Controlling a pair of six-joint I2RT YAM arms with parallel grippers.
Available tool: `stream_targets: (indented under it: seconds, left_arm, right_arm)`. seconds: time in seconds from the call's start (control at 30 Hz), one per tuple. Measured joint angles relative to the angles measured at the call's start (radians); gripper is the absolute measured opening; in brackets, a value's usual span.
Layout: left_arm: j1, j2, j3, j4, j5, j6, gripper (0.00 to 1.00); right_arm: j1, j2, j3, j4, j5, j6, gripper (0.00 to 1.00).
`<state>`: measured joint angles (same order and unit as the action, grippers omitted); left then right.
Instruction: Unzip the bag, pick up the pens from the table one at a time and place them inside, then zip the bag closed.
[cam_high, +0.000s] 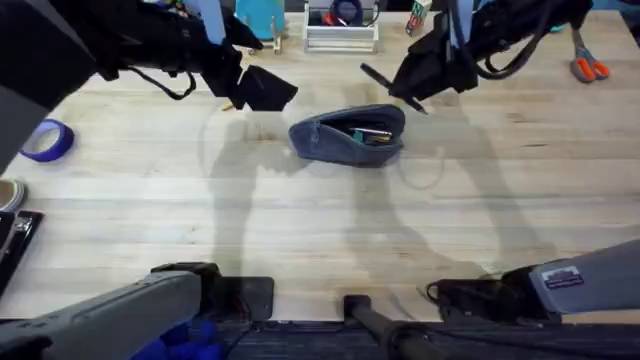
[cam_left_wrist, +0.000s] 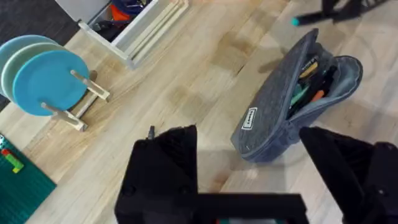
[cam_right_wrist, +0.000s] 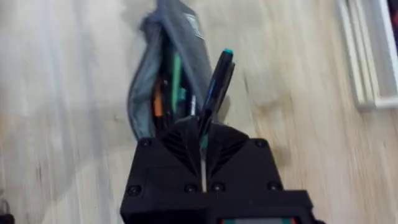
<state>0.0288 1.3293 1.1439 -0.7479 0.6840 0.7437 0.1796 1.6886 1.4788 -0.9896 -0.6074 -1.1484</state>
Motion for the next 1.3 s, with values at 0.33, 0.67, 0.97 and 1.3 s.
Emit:
stream_targets:
  seconds: [0.33, 0.67, 0.97, 1.3]
  left_arm:
    - [0.000, 0.000, 0.000, -0.005, 0.000, 0.000, 0.993]
    - [0.000, 0.000, 0.000, -0.012, 0.000, 0.000, 0.993]
    - [0.000, 0.000, 0.000, -0.012, 0.000, 0.000, 0.993]
    - [0.000, 0.000, 0.000, -0.012, 0.000, 0.000, 0.993]
  right_arm:
    - [0.076, 0.000, 0.000, -0.054, -0.015, -0.154, 0.031]
    - [0.110, 0.010, 0.003, -0.055, 0.013, -0.169, 0.031]
    - [0.125, 0.078, 0.007, -0.054, 0.016, -0.168, 0.031]
    - [0.126, 0.177, 0.007, -0.049, 0.017, -0.168, 0.031]
